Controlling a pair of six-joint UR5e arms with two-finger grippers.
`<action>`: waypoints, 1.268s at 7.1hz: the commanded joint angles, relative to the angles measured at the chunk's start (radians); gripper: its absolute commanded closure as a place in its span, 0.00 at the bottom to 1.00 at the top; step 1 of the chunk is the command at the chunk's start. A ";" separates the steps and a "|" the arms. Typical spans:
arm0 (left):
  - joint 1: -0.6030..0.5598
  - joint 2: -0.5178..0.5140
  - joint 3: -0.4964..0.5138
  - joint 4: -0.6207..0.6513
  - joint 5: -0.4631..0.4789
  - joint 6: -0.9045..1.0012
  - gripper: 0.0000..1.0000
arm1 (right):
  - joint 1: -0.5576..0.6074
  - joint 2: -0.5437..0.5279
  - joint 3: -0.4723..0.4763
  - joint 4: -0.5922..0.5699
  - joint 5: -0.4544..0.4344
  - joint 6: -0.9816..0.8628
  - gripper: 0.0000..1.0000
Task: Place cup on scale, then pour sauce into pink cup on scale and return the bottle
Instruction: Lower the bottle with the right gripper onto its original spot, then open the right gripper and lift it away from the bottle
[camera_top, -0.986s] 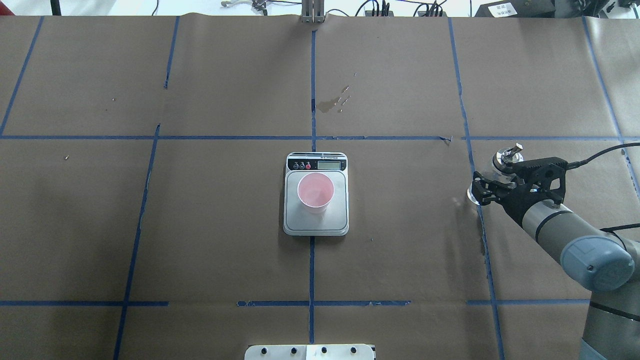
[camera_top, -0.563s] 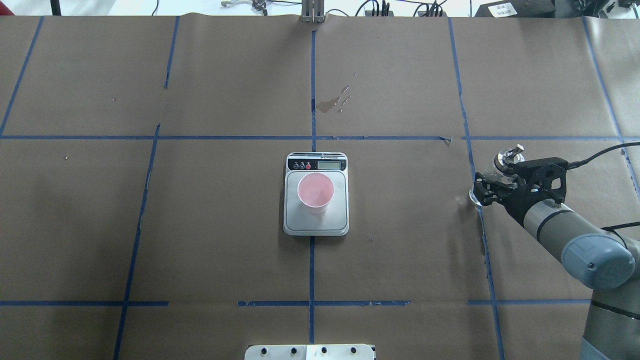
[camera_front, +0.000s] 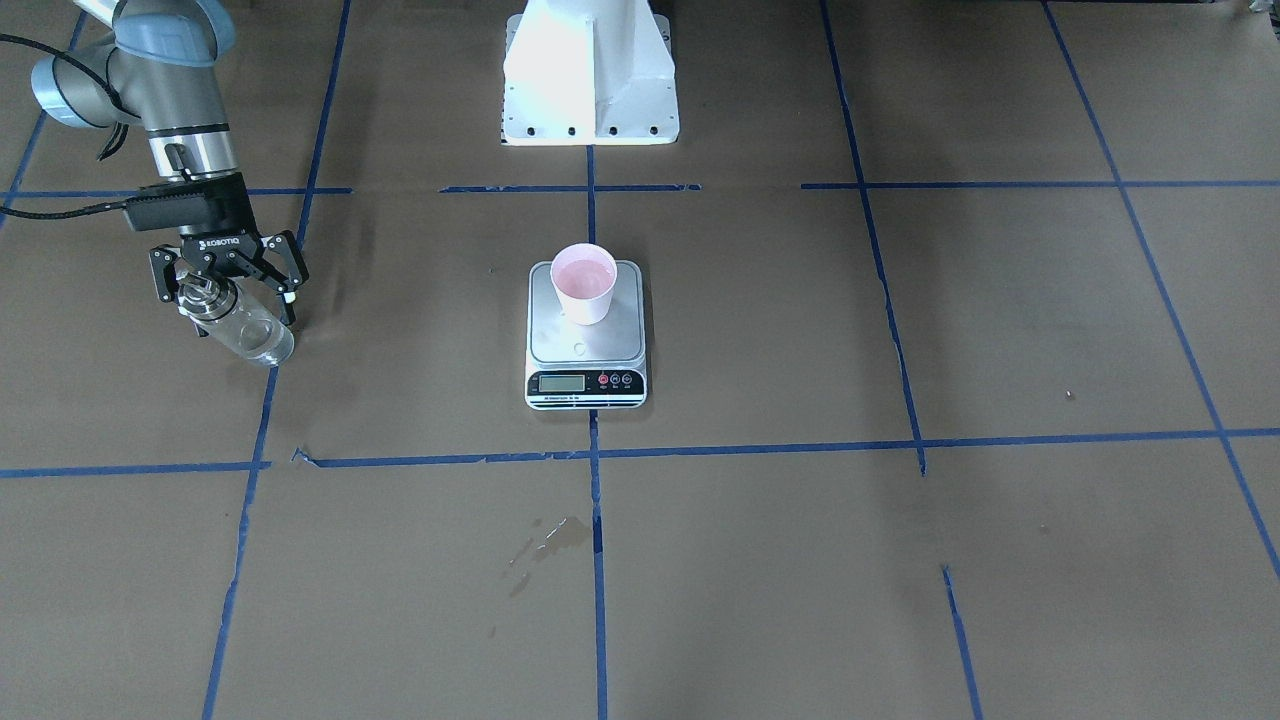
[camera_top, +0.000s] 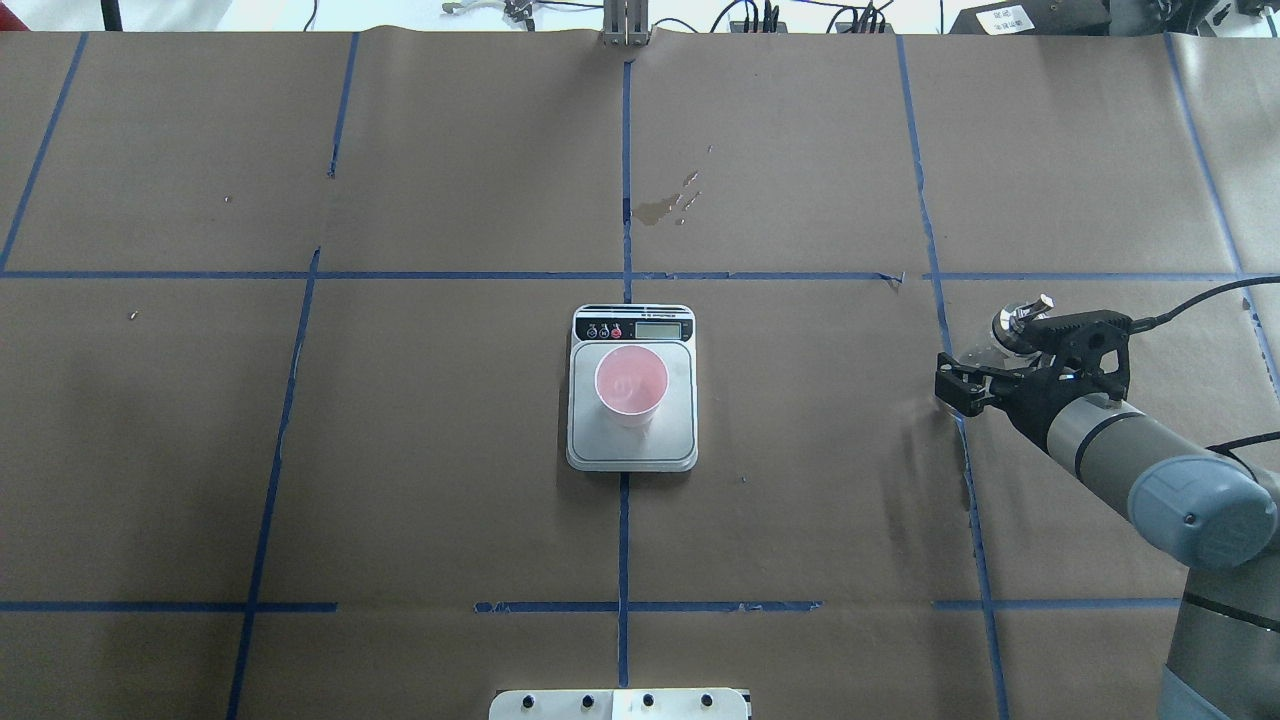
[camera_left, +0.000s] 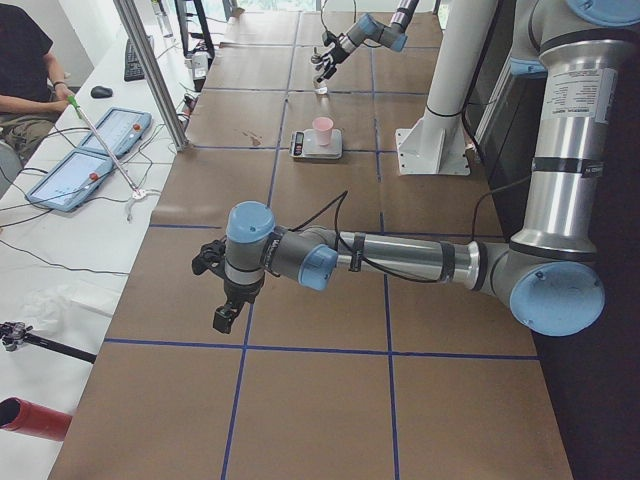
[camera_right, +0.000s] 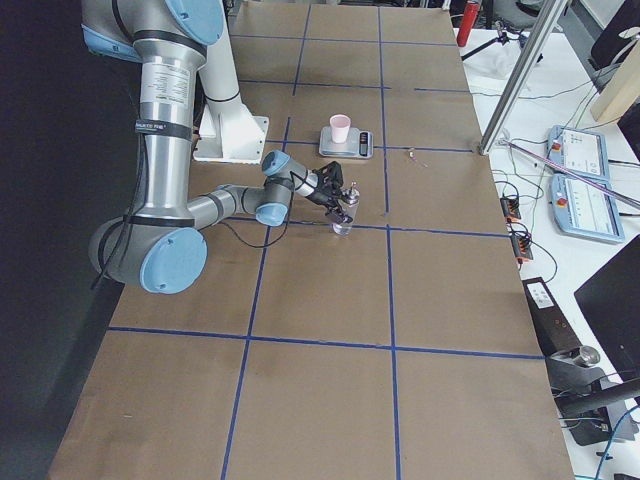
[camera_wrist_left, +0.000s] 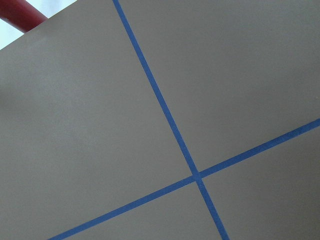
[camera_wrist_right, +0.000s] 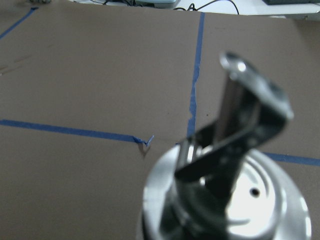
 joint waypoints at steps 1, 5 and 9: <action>-0.002 0.003 -0.004 -0.001 0.000 -0.001 0.00 | 0.071 -0.014 0.170 -0.320 0.243 0.001 0.00; -0.003 0.005 -0.007 -0.001 0.000 -0.001 0.00 | 0.099 0.190 0.319 -1.030 0.491 -0.022 0.00; -0.003 0.008 -0.013 0.000 0.000 -0.001 0.00 | 0.341 0.541 0.396 -1.688 0.687 -0.436 0.00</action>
